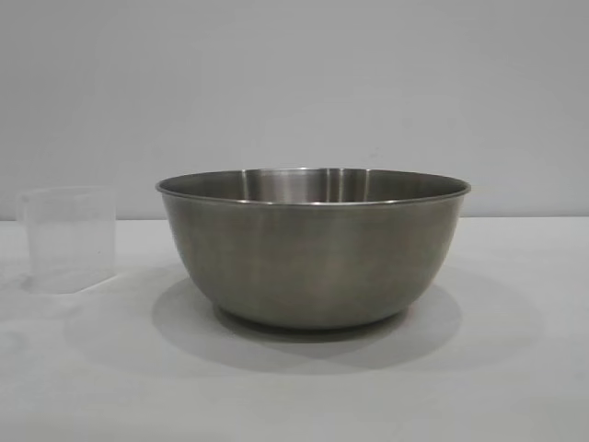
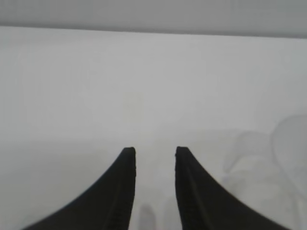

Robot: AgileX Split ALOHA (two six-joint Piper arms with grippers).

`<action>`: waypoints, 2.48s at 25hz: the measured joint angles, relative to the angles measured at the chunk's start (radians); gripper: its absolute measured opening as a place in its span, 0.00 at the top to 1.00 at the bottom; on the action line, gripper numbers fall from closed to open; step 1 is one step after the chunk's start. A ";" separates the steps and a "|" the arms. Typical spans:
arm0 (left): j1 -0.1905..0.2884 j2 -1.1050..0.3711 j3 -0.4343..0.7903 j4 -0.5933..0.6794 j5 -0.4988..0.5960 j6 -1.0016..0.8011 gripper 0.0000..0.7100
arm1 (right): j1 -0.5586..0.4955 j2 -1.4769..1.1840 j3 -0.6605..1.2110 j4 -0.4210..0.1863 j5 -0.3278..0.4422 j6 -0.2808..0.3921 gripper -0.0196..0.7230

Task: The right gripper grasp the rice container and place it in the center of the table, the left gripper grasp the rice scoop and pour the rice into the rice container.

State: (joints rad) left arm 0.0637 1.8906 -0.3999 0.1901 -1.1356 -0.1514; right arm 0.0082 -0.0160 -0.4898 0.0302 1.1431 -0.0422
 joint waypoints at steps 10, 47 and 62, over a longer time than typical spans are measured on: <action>0.002 -0.467 -0.105 0.185 0.288 -0.026 0.77 | 0.000 0.000 0.000 0.000 0.000 0.000 0.45; 0.005 -1.383 -0.085 1.600 0.695 -1.577 0.77 | 0.000 0.000 0.000 0.000 0.000 0.000 0.45; -0.008 -1.437 -0.116 0.505 1.291 -0.520 0.77 | 0.000 0.000 0.000 0.000 0.000 0.000 0.45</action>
State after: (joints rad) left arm 0.0553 0.4537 -0.5160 0.6955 0.1550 -0.6711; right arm 0.0082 -0.0160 -0.4898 0.0302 1.1431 -0.0422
